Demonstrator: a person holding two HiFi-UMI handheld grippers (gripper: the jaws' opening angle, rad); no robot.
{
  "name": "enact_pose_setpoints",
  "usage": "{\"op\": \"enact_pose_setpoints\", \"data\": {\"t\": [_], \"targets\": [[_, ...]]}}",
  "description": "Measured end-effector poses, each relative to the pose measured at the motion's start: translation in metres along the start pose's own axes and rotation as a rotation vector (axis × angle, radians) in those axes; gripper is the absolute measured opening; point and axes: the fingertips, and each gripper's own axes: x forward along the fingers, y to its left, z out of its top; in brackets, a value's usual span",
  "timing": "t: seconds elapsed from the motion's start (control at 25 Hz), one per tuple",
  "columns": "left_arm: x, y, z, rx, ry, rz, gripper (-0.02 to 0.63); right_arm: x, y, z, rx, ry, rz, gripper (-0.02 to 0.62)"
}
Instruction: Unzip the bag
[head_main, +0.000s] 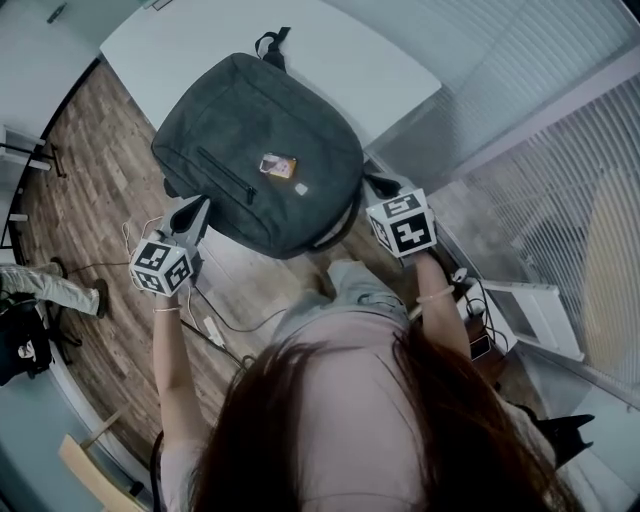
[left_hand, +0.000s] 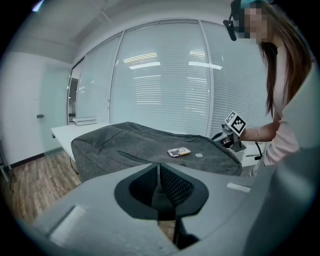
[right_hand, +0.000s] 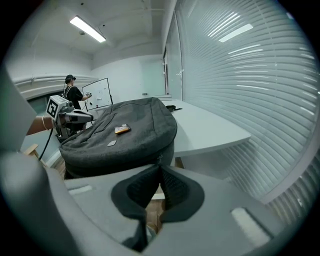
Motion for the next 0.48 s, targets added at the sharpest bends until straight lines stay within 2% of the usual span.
{"op": "enact_pose_setpoints", "data": {"t": [0.24, 0.36, 0.48], "targets": [[0.008, -0.033, 0.029, 0.017, -0.034, -0.017, 0.016, -0.001, 0.0, 0.002, -0.028, -0.006, 0.032, 0.012], [0.016, -0.05, 0.039, 0.01, -0.042, -0.033, 0.065, 0.0, 0.0, 0.001, -0.037, -0.003, 0.053, 0.012], [0.022, -0.068, 0.045, 0.016, -0.042, -0.041, 0.075, 0.001, 0.0, 0.0, -0.049, -0.003, 0.075, 0.012]]}}
